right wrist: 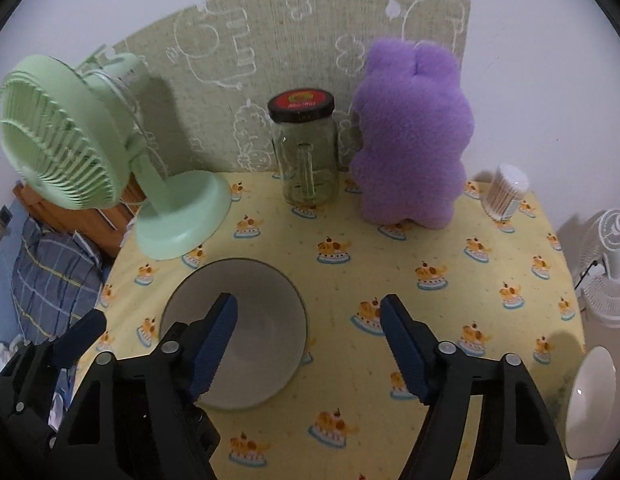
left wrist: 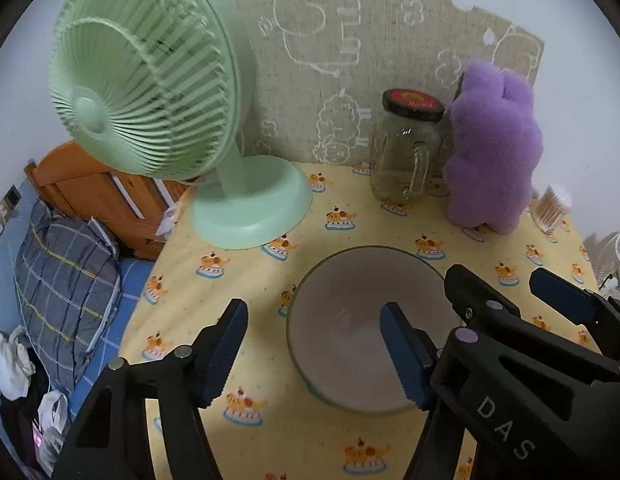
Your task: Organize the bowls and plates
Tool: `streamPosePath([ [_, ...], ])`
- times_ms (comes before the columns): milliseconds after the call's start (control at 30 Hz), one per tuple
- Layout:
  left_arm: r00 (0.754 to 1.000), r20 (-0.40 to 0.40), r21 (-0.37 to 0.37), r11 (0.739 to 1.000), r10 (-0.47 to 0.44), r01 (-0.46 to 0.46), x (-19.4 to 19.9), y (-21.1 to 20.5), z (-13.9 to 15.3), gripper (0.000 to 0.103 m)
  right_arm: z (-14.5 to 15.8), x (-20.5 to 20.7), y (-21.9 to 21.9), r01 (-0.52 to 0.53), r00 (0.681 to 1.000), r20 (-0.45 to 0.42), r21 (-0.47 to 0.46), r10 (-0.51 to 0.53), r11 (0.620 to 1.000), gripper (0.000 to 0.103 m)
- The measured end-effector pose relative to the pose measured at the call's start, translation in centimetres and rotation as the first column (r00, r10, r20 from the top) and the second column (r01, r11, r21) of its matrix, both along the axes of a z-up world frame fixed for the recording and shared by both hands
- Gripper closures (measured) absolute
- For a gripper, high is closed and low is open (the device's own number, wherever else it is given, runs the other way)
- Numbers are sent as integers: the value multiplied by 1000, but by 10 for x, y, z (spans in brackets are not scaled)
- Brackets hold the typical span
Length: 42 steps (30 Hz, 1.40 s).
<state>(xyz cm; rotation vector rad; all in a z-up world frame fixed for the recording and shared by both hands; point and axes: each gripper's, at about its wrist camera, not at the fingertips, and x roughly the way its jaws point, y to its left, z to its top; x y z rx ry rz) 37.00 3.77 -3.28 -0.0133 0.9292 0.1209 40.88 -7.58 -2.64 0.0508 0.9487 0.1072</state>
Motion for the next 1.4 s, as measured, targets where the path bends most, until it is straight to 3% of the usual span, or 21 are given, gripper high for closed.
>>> streamPosePath([
  [100, 1000, -17, -6, 1000, -3, 3, 12, 1, -13, 41, -15, 13, 3, -2, 1000, -23, 7, 2, 1000, 36],
  [167, 999, -32, -6, 1000, 0, 0, 19, 1, -22, 46, -24, 19, 5, -2, 999, -38, 4, 2, 1000, 49],
  [367, 997, -77, -16, 1000, 12, -14, 30, 9, -42, 64, -47, 30, 7, -5, 995, -95, 18, 7, 1000, 64],
  [567, 995, -94, -9, 1000, 28, -29, 34, 10, -47, 73, -56, 37, 9, -21, 993, -115, 39, 26, 999, 82],
  [1000, 992, -118, -6, 999, 40, -40, 32, 10, -46, 78, -52, 35, 8, -6, 991, -136, 40, 11, 999, 82],
  [1400, 990, -140, -12, 1000, 13, -14, -2, -7, -32, 78, -37, -4, -5, 14, 988, -152, 31, -9, 999, 82],
])
